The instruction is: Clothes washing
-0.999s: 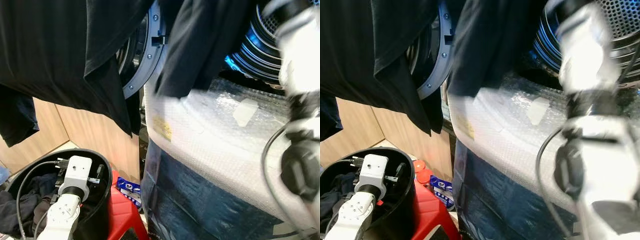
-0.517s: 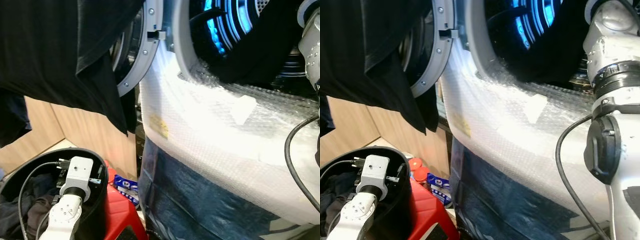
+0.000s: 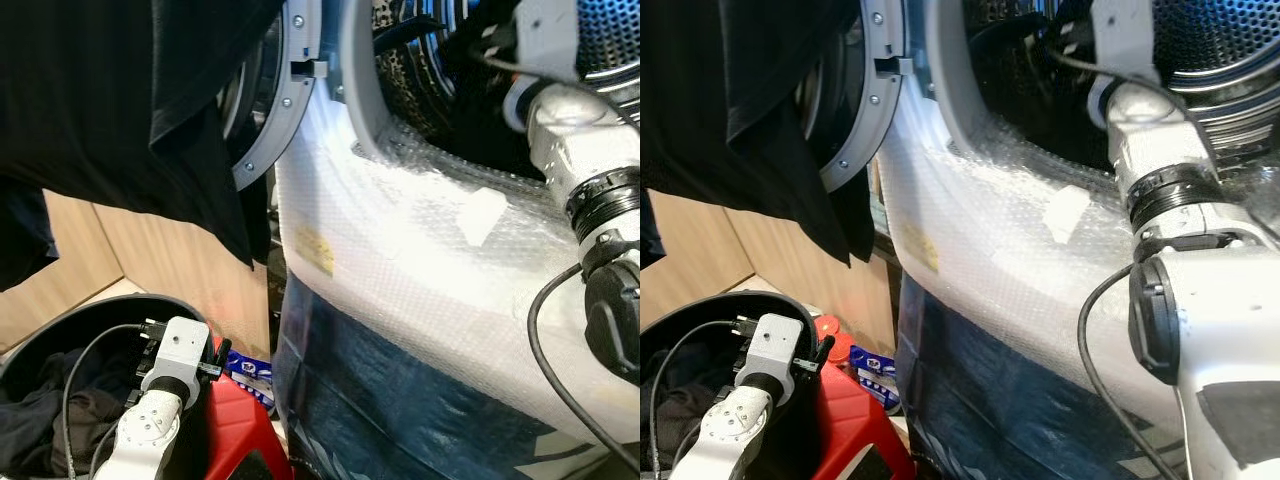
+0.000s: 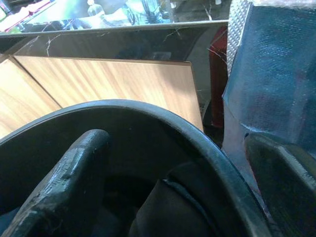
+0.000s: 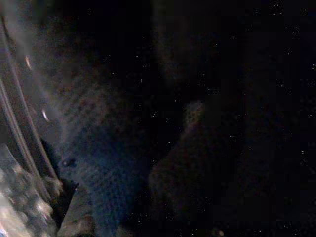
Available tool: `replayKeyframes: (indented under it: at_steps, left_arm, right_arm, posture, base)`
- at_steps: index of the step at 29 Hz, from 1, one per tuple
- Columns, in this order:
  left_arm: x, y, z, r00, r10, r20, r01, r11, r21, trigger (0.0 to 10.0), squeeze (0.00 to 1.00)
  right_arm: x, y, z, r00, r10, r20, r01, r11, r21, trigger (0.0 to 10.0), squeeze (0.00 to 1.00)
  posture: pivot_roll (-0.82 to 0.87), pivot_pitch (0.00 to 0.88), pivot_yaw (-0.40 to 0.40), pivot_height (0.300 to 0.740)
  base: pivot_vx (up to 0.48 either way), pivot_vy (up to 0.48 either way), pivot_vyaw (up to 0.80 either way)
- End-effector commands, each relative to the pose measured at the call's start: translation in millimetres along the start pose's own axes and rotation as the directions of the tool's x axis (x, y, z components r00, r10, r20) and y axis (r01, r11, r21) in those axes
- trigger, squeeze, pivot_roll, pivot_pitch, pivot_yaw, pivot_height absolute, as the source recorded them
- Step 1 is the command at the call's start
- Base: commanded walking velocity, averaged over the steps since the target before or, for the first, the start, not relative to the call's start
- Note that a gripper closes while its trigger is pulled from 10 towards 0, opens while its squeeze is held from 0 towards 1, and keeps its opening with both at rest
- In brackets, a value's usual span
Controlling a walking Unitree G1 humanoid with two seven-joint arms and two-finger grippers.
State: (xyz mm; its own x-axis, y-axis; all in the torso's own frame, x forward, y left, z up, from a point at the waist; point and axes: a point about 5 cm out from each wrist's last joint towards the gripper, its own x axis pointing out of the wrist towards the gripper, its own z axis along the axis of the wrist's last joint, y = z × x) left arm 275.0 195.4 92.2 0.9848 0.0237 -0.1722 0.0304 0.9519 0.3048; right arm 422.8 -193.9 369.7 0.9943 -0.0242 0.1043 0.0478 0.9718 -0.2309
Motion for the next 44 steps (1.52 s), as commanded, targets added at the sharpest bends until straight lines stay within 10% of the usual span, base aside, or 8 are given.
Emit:
replayKeyframes:
  at_steps: [1, 5, 12, 23, 29, 34, 35, 44]
  left_arm:
    - [0.0, -2.3, 0.7, 1.0, -0.015, -0.008, 0.015, 1.0, 0.02, 10.0, 0.0]
    - [1.0, -3.0, 4.3, 1.0, -0.011, 0.01, 0.011, 1.0, 0.012, 10.0, 0.0]
    - [0.9, -10.4, 4.0, 0.998, -0.059, -0.004, 0.059, 0.998, 0.015, 10.0, 0.0]
    - [-0.2, -7.8, 7.2, 0.998, -0.061, 0.011, 0.061, 0.998, 0.015, 10.0, 0.0]
    - [-0.2, -14.0, 6.0, 0.995, -0.095, -0.003, 0.095, 0.995, 0.012, 10.0, 0.0]
    - [-0.4, -15.1, 6.1, 0.995, -0.096, 0.0, 0.096, 0.995, 0.008, 10.0, 0.0]
    - [-0.2, -14.4, 7.4, 0.996, -0.088, 0.009, 0.087, 0.996, 0.003, 10.0, 0.0]
    - [0.2, -10.7, 17.4, 0.997, -0.04, 0.07, 0.041, 0.999, -0.004, 10.0, 0.0]
  right_arm:
    - [-3.6, -17.7, 24.3, 0.993, -0.091, 0.076, 0.078, 0.985, 0.154, 10.0, 1.0]
    - [-15.1, -49.3, 60.3, 0.928, -0.293, 0.23, 0.22, 0.929, 0.297, 10.0, 1.0]
    - [-0.9, -6.8, 0.9, 1.0, -0.024, 0.004, 0.024, 0.996, 0.089, 10.0, 1.0]
    - [-21.7, -53.8, 80.9, 0.877, -0.341, 0.338, 0.215, 0.909, 0.358, 10.0, 1.0]
    - [-0.6, -4.8, 5.0, 0.999, -0.027, 0.028, 0.025, 0.996, 0.083, 10.0, 1.0]
    - [-0.9, 1.2, 16.9, 0.985, -0.031, 0.169, 0.007, 0.99, 0.139, 10.0, 1.0]
    - [-2.9, 0.3, 31.1, 0.968, -0.034, 0.25, -0.02, 0.978, 0.209, 10.0, 0.0]
    - [-10.9, -5.5, 56.6, 0.886, -0.068, 0.459, -0.119, 0.923, 0.366, 10.0, 0.0]
  posture:
    - [0.04, 0.0, -0.055, 0.74]
    - [0.04, 0.0, -0.054, 0.74]
    - [0.03, 0.0, -0.051, 0.74]
    - [0.03, 0.0, -0.04, 0.74]
    - [0.03, 0.0, -0.04, 0.74]
    - [0.03, 0.0, -0.041, 0.74]
    - [0.03, 0.0, -0.041, 0.74]
    - [0.03, 0.0, -0.044, 0.74]
  base:
    - [0.0, 0.0, 0.0]
    - [0.0, 0.0, 0.0]
    - [0.0, 0.0, 0.0]
    - [0.0, 0.0, 0.0]
    - [0.0, 0.0, 0.0]
    - [0.0, 0.0, 0.0]
    - [0.0, 0.0, 0.0]
    - [0.0, 0.0, 0.0]
